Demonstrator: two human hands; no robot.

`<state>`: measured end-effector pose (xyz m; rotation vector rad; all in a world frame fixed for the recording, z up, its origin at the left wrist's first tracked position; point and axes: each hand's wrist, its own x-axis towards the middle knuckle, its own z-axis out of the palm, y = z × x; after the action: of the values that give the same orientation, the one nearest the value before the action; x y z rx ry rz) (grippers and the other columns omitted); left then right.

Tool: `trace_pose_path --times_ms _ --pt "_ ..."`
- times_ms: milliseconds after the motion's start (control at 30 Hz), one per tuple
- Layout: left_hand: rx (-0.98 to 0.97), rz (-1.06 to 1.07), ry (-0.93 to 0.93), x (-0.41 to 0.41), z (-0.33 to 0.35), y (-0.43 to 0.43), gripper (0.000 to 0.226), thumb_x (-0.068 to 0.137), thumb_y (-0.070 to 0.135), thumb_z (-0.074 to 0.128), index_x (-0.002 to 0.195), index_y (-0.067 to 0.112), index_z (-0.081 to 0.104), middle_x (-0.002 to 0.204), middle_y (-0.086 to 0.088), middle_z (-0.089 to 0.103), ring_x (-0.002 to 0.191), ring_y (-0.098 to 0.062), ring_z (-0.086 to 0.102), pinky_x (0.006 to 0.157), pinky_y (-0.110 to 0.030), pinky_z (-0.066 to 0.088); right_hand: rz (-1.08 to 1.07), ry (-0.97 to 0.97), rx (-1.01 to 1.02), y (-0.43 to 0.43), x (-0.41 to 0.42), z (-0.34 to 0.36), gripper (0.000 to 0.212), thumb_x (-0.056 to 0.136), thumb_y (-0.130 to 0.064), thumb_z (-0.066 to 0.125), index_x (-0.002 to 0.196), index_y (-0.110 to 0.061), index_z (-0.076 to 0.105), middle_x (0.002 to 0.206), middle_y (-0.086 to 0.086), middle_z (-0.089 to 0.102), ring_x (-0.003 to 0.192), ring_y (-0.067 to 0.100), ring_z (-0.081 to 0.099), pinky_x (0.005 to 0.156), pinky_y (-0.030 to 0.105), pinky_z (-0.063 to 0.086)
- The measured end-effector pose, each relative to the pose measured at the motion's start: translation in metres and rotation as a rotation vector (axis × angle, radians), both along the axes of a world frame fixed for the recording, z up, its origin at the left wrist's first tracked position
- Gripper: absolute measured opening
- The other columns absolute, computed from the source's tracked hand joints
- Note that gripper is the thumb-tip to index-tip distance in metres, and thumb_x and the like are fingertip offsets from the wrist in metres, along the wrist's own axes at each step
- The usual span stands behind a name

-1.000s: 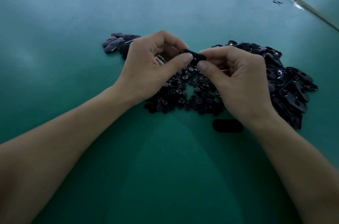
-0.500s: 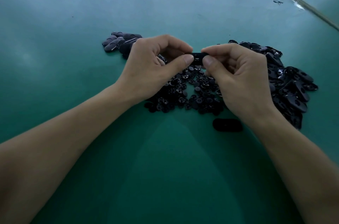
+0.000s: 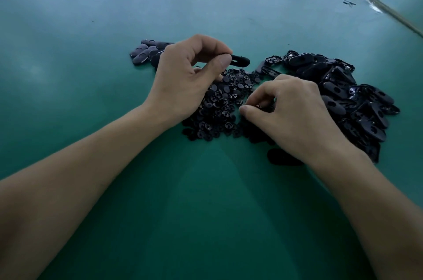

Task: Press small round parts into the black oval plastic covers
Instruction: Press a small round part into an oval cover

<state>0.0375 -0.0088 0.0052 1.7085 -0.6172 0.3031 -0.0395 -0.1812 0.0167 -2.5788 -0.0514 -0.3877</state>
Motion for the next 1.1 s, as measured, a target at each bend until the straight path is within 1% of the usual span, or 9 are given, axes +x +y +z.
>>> trace_pose_path --times_ms 100,167,333,500,633,800,867,967,1100 --pt "-0.003 0.014 -0.012 0.0 -0.001 0.0 0.015 0.093 0.011 0.066 0.094 0.026 0.065 0.097 -0.001 0.072 0.076 -0.01 0.068 0.072 -0.032 0.061 0.011 0.03 0.016 0.0 0.0 -0.001 0.009 0.084 -0.036 0.076 0.077 -0.031 0.072 0.076 -0.014 0.056 0.075 0.005 0.054 0.071 0.029 0.045" --pt "-0.007 0.019 -0.012 0.001 -0.001 0.0 0.016 0.094 0.01 0.065 0.094 0.025 0.063 0.098 -0.005 0.071 0.08 -0.014 0.067 0.073 -0.037 0.062 0.022 0.032 0.026 0.0 0.001 -0.001 0.008 0.086 -0.035 0.075 0.08 -0.031 0.071 0.079 -0.015 0.055 0.076 0.007 0.052 0.072 0.029 0.043" --pt "-0.026 0.017 -0.021 -0.001 0.0 -0.001 0.019 0.093 0.009 0.065 0.095 0.028 0.061 0.087 0.011 0.066 0.077 -0.003 0.062 0.066 -0.025 0.057 0.064 0.011 0.02 0.001 0.002 0.0 0.012 0.092 -0.031 0.068 0.081 -0.03 0.063 0.085 -0.012 0.053 0.084 0.011 0.049 0.079 0.026 0.039" --pt "0.017 0.044 -0.023 -0.001 -0.002 0.001 0.024 0.092 0.015 0.069 0.104 0.035 0.065 0.088 0.012 0.068 0.082 -0.004 0.064 0.074 -0.047 0.06 0.024 -0.072 0.099 -0.001 0.003 0.001 0.017 0.098 -0.031 0.061 0.082 -0.027 0.056 0.08 -0.014 0.053 0.072 0.0 0.05 0.063 0.015 0.035" --pt "0.029 0.008 -0.008 -0.002 -0.002 0.0 0.021 0.089 0.014 0.071 0.1 0.031 0.069 0.085 0.008 0.072 0.074 -0.004 0.066 0.072 -0.033 0.058 0.022 -0.117 0.205 0.0 0.003 0.002 0.014 0.1 -0.023 0.058 0.087 -0.019 0.056 0.074 -0.009 0.065 0.068 0.005 0.06 0.06 0.018 0.044" --pt "0.028 -0.008 -0.003 -0.005 -0.001 -0.001 0.019 0.086 0.009 0.074 0.095 0.025 0.071 0.084 0.006 0.074 0.075 -0.005 0.069 0.077 -0.022 0.055 0.049 -0.191 0.253 0.001 0.004 0.001 0.011 0.092 -0.016 0.069 0.098 -0.025 0.066 0.079 -0.016 0.067 0.07 -0.005 0.061 0.065 0.005 0.041" --pt "0.025 -0.01 -0.002 -0.007 0.0 -0.001 0.018 0.086 0.008 0.074 0.095 0.023 0.071 0.084 0.005 0.074 0.075 -0.005 0.07 0.076 -0.021 0.055 0.055 -0.218 0.296 0.0 0.004 0.0 0.014 0.09 -0.015 0.071 0.101 -0.025 0.069 0.081 -0.018 0.068 0.071 -0.005 0.063 0.068 0.009 0.047" --pt "0.011 -0.013 0.011 -0.009 0.002 -0.003 0.018 0.085 0.008 0.074 0.093 0.023 0.071 0.083 0.003 0.074 0.074 -0.007 0.07 0.077 -0.025 0.057 0.062 -0.265 0.363 0.0 0.005 -0.001 0.011 0.089 -0.016 0.071 0.095 -0.026 0.071 0.082 -0.016 0.07 0.076 0.005 0.069 0.075 0.032 0.057" --pt "-0.018 -0.023 0.042 -0.01 0.002 -0.006 0.017 0.084 0.006 0.074 0.093 0.02 0.072 0.082 0.001 0.075 0.075 -0.014 0.073 0.079 -0.033 0.061 0.077 -0.266 0.471 -0.001 0.008 -0.003 0.015 0.087 -0.017 0.073 0.087 -0.032 0.07 0.08 -0.013 0.071 0.075 0.004 0.066 0.075 0.036 0.057"
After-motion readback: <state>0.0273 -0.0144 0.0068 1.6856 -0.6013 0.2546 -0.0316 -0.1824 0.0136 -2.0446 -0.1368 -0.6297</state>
